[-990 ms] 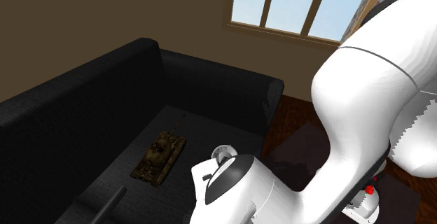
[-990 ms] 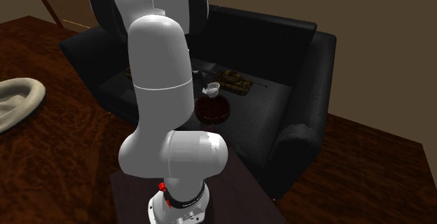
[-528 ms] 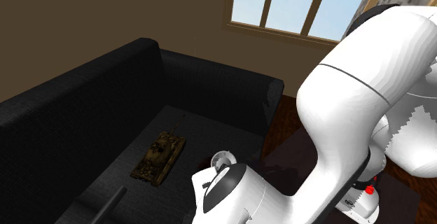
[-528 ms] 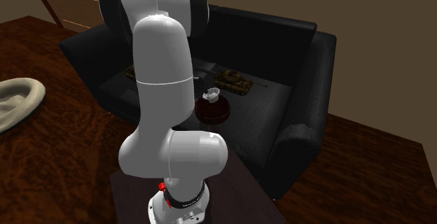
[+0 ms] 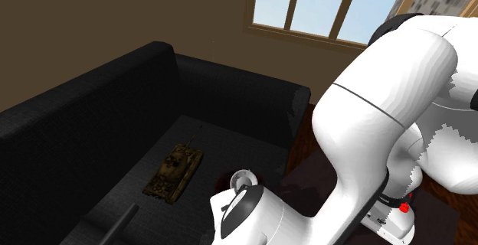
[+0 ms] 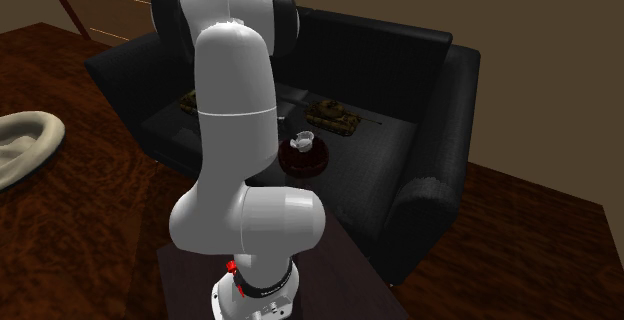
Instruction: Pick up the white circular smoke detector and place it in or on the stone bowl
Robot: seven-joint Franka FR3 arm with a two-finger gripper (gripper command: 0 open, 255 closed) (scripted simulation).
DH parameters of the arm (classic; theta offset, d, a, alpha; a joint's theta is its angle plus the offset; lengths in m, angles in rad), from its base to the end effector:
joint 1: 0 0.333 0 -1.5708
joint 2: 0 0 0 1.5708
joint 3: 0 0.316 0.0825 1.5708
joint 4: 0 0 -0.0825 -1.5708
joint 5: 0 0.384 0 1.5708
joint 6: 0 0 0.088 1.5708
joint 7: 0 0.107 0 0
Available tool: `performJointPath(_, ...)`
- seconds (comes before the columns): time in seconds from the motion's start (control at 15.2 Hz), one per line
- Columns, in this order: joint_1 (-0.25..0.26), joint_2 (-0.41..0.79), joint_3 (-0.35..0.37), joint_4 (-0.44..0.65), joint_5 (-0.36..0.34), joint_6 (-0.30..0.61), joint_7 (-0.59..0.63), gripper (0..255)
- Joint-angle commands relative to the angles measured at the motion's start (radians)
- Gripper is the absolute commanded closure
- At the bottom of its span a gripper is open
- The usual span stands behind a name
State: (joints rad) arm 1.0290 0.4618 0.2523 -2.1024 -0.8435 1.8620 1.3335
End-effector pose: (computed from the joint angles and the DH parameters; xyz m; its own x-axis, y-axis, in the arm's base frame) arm 0.1984 0.4771 0.1791 0.8258 0.5364 0.1741 0.2628 -0.6392 0.7227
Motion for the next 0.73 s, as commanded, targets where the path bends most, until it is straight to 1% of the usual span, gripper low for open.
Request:
performJointPath(0.0, 0.000, 0.001, 0.000, 0.001, 0.000, 0.000, 0.000, 255)
performJointPath(0.2, 0.000, 0.001, 0.000, 0.001, 0.000, 0.000, 0.000, 255)
performJointPath(0.26, 0.000, 0.001, 0.000, 0.001, 0.000, 0.000, 0.000, 0)
performJointPath(0.59, 0.000, 0.001, 0.000, 0.001, 0.000, 0.000, 0.000, 0)
performJointPath(0.66, 0.010, -0.006, 0.010, 0.017, 0.017, -0.025, -0.007, 0)
